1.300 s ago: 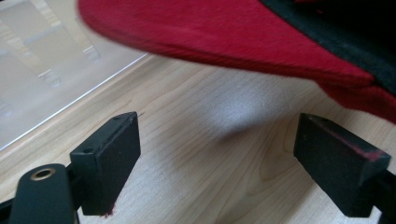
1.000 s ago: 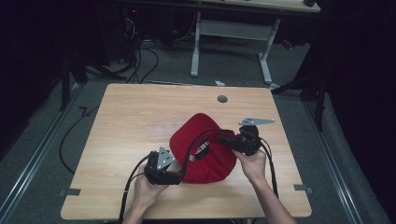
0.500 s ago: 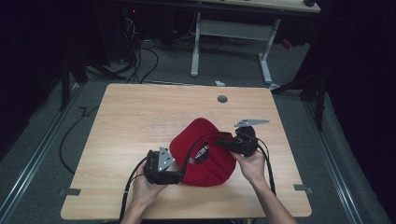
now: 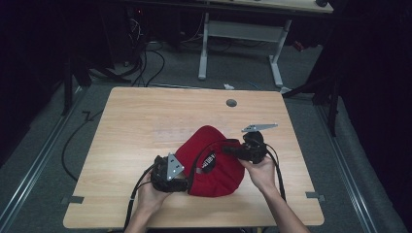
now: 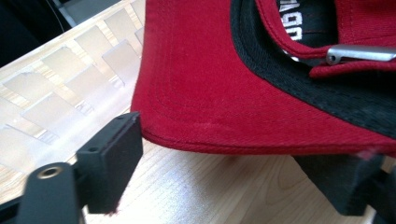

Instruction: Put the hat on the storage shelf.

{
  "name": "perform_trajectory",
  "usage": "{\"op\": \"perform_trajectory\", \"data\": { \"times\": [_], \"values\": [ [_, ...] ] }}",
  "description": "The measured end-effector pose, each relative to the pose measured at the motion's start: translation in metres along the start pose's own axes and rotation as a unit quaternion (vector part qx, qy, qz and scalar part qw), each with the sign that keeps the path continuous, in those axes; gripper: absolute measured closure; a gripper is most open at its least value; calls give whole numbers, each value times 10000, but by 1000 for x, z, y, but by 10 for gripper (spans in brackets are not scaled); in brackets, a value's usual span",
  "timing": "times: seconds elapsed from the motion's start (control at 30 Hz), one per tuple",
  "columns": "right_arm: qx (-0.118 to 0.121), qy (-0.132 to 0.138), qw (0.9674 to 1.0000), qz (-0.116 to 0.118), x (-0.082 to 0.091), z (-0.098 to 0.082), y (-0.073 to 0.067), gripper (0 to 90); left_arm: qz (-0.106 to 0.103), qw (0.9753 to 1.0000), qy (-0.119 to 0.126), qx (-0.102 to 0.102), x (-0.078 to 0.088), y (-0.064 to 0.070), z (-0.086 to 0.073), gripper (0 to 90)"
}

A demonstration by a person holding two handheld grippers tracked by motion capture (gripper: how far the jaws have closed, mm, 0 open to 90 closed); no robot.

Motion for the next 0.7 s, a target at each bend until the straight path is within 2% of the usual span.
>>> {"op": "perform_trajectory", "data": {
  "times": [0.2, 0.4, 0.5, 0.7],
  "values": [
    [-64, -76, 9998, 171, -1, -2, -1, 842, 60, 9999, 43, -116, 1, -1, 3, 271],
    [-143, -158, 9993, 319, -2, -5, -3, 841, 141, 9998, 60, -106, 3, -6, 8, 333],
    [-164, -169, 9991, 341, -2, -6, -4, 840, 215, 9997, 69, -94, 2, -8, 10, 392],
    [-153, -225, 9989, 387, -3, -9, -5, 840, 191, 9997, 22, -167, 4, -7, 10, 420]
  ]
}}
Point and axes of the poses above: each handheld gripper's, and its own axes: x roughly backward along the jaws, z roughly out of its top, y roughly to its right, the point moved 6 cm from there along -x, roughly forward along the jaws, and after that the axes turned 2 degrees about y, right-handed, at the moved point
